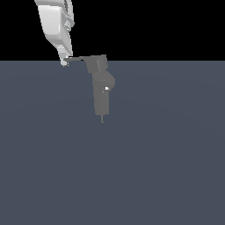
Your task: Turn on the faucet by rotating a designated handle.
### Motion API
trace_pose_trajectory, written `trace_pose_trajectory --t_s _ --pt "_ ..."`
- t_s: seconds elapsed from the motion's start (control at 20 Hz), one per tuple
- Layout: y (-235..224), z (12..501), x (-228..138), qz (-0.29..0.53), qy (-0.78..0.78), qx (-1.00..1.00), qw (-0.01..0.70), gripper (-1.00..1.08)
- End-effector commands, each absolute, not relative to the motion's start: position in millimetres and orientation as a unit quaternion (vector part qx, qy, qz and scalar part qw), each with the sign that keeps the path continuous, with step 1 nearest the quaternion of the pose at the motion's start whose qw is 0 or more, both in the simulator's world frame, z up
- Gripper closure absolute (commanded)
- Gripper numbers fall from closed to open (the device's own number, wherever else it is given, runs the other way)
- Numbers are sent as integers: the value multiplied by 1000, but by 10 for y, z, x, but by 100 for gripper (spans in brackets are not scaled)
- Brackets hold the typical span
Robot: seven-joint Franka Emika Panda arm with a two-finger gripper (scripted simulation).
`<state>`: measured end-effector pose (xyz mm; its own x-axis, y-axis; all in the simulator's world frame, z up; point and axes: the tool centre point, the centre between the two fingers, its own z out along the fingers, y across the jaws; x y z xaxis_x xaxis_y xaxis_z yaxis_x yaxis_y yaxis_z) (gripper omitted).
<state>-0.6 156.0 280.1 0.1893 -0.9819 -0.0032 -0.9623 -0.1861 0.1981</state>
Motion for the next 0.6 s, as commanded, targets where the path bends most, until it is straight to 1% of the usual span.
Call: trace_pose_trajectory --t_s 0.0,0.55 --pt "1431 2830 -59 -64 -637 765 77 108" --pt "1117 2906 -309 -64 -636 765 76 108"
